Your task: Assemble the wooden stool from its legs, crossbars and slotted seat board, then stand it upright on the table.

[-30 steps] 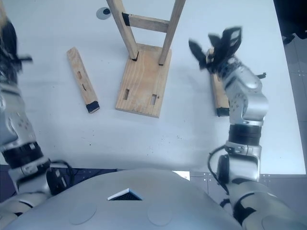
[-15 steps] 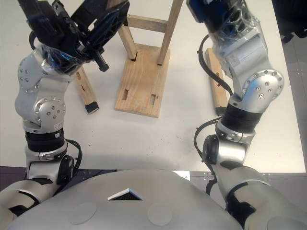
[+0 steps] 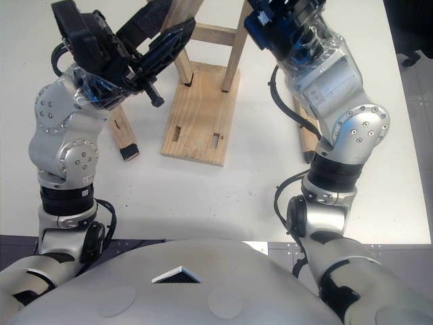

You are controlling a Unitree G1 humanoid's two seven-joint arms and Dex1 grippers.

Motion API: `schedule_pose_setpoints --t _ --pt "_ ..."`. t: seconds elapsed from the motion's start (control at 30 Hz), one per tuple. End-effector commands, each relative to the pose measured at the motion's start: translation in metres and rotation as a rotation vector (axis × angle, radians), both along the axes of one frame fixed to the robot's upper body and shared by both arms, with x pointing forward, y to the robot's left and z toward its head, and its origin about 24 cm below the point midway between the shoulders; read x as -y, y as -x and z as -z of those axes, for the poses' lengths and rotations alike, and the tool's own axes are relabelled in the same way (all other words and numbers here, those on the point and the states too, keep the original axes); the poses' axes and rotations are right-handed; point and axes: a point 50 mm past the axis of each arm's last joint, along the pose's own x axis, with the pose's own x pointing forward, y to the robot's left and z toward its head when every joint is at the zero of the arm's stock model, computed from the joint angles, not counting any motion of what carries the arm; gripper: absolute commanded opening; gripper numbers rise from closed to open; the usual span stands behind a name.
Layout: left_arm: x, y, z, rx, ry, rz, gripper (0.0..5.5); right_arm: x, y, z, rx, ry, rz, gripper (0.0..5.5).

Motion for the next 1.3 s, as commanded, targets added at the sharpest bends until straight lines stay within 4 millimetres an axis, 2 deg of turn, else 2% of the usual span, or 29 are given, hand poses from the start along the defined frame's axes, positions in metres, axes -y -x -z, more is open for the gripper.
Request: schedule_pose_setpoints --t 0.03,0.2,0.27,0.3,0.53,0.57,0.73,0.83,0.97,1.17,1.3 --pt "0.001 -0.001 -0.003 0.079 -0.078 -0.026 1.24 -0.002 -0.005 0.002 -0.012 0.045 0.027 0.98" --pt "-0.001 -0.005 -0.001 0.315 -0.321 -0.139 1.24 0.002 -0.009 0.007 -0.026 0.062 0.058 0.6" --pt "-0.004 -0.009 -0.001 0.379 -0.366 -0.191 1.24 0.004 -0.01 0.008 -0.028 0.06 0.068 0.46" --pt "-0.005 -0.01 0.0 0.389 -0.368 -0.209 1.6 0.005 -0.01 0.008 -0.029 0.056 0.074 0.44" --pt "-0.011 -0.01 0.008 0.369 -0.36 -0.232 2.73 0.019 -0.011 0.006 -0.025 0.011 0.123 0.38" --pt "-0.012 -0.01 0.009 0.348 -0.349 -0.243 2.84 0.026 -0.01 0.005 -0.019 0.007 0.144 0.38" --pt "-0.038 -0.015 0.01 0.176 -0.121 -0.462 3.52 0.099 -0.004 0.01 -0.014 0.043 0.39 0.38" --pt "-0.064 -0.015 0.012 0.057 0.087 -0.659 3.55 0.132 0.005 0.03 -0.029 0.215 0.562 0.38" --pt "-0.089 -0.009 0.024 -0.037 0.179 -0.834 3.55 0.156 0.012 0.064 -0.063 0.462 0.776 0.38" --pt "-0.098 -0.007 0.024 -0.043 0.209 -0.902 3.55 0.165 0.025 0.1 -0.15 0.624 0.815 0.38" --pt "-0.099 -0.007 0.023 -0.043 0.212 -0.911 3.55 0.166 0.033 0.115 -0.2 0.669 0.809 0.38"
